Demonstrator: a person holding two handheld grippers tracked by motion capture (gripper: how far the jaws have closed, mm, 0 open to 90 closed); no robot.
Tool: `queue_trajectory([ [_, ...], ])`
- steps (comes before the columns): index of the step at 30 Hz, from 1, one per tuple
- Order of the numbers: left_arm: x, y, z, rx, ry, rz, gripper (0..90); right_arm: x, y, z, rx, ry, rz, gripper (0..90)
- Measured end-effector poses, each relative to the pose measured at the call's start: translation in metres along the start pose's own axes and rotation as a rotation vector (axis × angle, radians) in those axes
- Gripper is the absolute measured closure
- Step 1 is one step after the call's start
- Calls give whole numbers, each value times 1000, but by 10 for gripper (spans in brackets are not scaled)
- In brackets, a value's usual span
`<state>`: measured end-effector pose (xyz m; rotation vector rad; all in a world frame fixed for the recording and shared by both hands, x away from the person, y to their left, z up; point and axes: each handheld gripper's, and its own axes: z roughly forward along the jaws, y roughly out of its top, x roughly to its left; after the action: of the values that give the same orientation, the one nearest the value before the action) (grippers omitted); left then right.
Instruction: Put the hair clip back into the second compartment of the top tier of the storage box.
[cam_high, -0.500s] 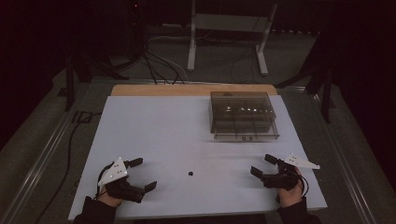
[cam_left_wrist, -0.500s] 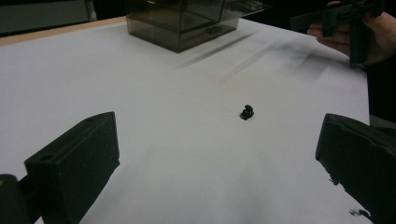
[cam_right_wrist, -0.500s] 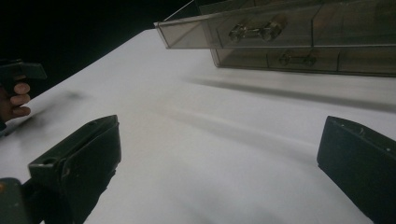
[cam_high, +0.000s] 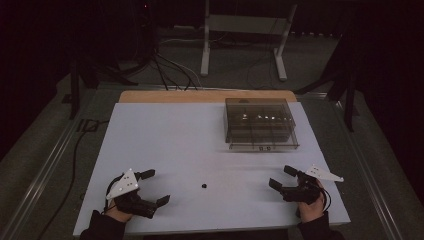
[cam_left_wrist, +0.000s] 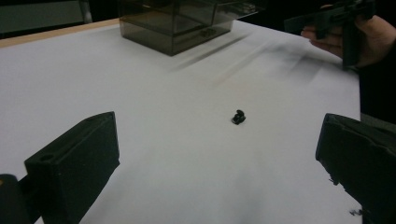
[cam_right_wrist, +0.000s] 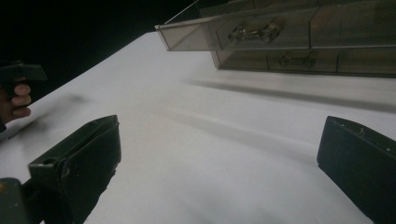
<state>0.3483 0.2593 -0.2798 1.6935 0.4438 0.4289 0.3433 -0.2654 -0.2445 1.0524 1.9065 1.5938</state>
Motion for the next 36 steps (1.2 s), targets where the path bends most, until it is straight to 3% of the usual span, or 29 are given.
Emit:
queue_trajectory([
  [4, 0, 2, 1, 8, -13, 14, 5, 1, 0, 0, 4, -7, -3, 0],
  [12, 1, 7, 5, 12, -38, -3, 5, 2, -1, -2, 0, -20, 2, 0],
  [14, 4, 12, 2, -4, -47, -26, 5, 2, -1, -3, 0, -24, 2, 0],
  [23, 11, 25, -2, -3, -45, -33, 5, 2, -1, -3, -4, -14, 8, 0],
  [36, 9, 39, 22, 30, -91, -4, 5, 2, -1, -3, 1, -7, 8, 0],
])
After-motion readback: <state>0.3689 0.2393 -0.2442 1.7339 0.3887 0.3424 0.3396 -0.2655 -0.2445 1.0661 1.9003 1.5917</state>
